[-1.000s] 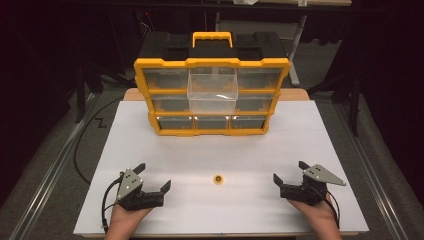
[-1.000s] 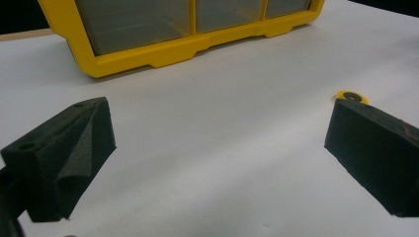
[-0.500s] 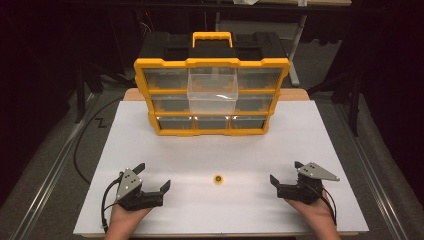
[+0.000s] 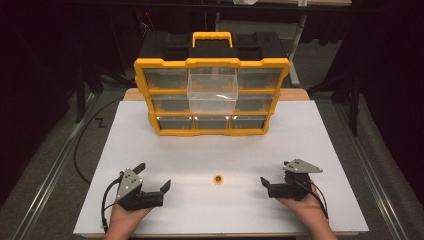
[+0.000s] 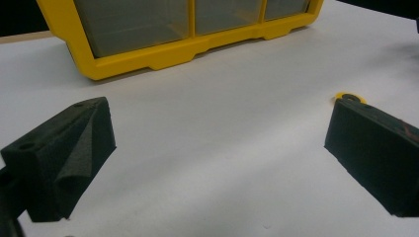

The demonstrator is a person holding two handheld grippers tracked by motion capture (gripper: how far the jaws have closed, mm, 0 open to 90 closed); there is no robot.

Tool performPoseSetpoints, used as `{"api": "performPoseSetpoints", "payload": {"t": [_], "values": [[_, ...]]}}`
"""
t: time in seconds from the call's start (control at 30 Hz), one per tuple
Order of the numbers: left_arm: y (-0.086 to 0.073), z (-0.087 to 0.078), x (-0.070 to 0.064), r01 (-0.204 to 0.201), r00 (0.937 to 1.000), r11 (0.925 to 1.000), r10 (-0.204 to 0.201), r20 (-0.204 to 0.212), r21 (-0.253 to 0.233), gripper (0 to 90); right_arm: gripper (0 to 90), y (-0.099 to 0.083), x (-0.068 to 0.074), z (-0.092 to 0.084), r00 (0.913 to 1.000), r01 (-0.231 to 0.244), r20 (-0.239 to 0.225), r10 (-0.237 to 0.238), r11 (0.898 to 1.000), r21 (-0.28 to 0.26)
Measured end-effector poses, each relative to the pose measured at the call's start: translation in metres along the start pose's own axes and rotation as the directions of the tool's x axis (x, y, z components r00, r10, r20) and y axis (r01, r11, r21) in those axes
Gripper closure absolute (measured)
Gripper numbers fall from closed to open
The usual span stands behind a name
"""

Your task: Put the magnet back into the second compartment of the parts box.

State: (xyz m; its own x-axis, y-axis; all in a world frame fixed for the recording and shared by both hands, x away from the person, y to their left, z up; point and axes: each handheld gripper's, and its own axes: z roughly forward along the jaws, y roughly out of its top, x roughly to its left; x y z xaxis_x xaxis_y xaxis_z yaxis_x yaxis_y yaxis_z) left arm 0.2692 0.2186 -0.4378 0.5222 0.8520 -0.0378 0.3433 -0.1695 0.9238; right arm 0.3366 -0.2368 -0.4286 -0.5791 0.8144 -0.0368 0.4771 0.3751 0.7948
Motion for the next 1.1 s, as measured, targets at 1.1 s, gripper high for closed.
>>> {"api": "performPoseSetpoints", "payload": {"t": [1.1], "values": [[0.000, -0.001, 0.001, -0.001, 0.9999, 0.9998, 0.002, 0.016, -0.019, 0.2, 0.3, 0.033, 0.069, 0.053, 0.9641, 0.154, -0.232, -0.129, 0.984, 0.093]]}}
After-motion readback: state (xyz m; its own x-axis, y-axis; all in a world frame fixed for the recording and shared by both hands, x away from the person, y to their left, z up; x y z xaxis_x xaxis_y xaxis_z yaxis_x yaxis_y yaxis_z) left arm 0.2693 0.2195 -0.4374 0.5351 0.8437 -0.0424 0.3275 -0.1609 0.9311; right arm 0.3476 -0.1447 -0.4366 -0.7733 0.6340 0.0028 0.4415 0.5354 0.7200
